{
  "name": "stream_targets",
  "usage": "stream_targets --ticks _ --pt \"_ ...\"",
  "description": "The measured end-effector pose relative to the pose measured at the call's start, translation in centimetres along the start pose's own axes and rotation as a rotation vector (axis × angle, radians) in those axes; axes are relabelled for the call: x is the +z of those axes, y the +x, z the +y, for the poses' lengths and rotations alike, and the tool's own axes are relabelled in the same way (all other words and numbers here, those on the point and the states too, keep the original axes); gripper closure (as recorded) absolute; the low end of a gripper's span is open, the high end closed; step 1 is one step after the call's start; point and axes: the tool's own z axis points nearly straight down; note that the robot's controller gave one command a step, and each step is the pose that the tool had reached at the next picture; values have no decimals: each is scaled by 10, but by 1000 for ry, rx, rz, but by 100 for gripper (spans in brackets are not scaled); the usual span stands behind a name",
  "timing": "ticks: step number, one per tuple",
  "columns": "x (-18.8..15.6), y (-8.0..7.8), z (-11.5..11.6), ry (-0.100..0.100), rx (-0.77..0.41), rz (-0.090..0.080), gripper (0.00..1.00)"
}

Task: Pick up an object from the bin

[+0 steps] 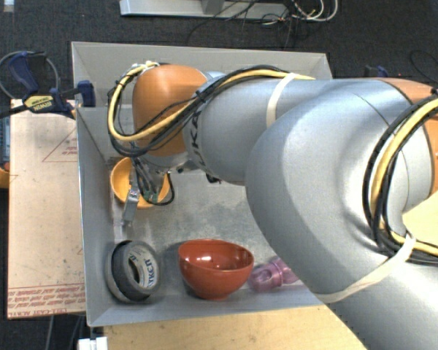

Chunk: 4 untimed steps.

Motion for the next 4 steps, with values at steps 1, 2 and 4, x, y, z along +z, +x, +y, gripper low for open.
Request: stream_targets --ticks 1,2,4 --pt "-45 -3 8 3 -106 3 0" --pt "-1 10 4 1 17 2 100" --pt "-1 10 5 2 16 2 100"
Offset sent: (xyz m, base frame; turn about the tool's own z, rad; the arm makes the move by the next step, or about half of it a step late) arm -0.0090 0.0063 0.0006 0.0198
